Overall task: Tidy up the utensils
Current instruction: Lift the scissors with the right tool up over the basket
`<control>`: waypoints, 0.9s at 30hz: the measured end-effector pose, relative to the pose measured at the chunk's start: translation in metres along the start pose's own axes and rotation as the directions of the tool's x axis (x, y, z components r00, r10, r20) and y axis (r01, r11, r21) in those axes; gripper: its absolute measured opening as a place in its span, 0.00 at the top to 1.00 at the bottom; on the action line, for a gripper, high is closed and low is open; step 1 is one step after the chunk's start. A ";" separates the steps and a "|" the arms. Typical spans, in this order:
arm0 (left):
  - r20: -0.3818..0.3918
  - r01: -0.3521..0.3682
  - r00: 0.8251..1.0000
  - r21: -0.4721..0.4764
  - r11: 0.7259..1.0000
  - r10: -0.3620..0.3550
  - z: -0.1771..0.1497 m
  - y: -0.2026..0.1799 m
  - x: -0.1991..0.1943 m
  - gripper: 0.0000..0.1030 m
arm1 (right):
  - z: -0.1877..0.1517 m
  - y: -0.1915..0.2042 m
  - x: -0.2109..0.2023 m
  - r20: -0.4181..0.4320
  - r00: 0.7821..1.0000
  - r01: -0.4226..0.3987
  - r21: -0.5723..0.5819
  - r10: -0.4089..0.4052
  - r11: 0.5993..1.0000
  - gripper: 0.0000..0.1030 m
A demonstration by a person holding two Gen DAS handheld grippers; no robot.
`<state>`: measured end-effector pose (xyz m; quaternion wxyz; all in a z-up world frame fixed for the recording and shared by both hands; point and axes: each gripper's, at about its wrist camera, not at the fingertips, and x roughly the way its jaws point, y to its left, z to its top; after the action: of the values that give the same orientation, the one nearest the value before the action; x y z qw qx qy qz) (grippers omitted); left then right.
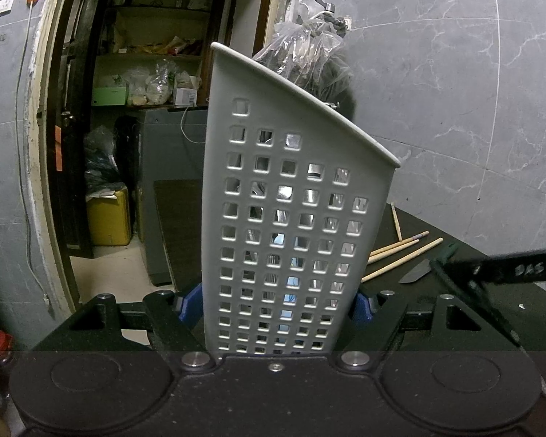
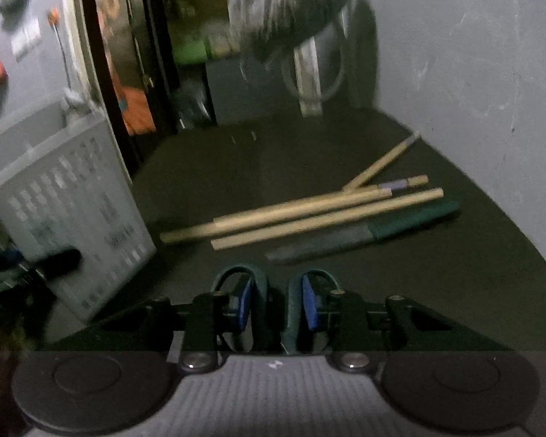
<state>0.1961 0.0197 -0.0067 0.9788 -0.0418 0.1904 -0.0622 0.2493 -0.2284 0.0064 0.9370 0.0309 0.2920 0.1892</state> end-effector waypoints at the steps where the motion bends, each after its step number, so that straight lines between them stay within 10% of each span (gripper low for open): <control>1: 0.000 -0.001 1.000 0.000 1.000 0.001 0.000 -0.001 0.001 0.25 | 0.001 0.002 -0.005 0.024 1.000 -0.007 -0.008 0.007 1.000 0.68; 8: -0.002 -0.002 1.000 0.002 1.000 0.002 0.001 -0.002 0.002 0.25 | 0.001 0.022 -0.044 0.265 0.962 -0.031 -0.119 0.062 0.992 0.68; 21: -0.001 -0.001 1.000 0.000 1.000 0.001 0.001 0.000 0.002 0.25 | -0.017 0.048 -0.079 0.637 0.763 0.014 -0.182 0.107 0.983 0.68; 27: -0.001 -0.002 1.000 0.000 1.000 0.002 0.001 0.000 0.001 0.25 | -0.037 0.051 -0.091 0.683 0.723 0.032 -0.183 0.104 0.983 0.68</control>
<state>0.1976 0.0199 -0.0067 0.9788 -0.0416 0.1909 -0.0615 0.1426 -0.2170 0.0336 0.9732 0.0188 -0.0965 0.2081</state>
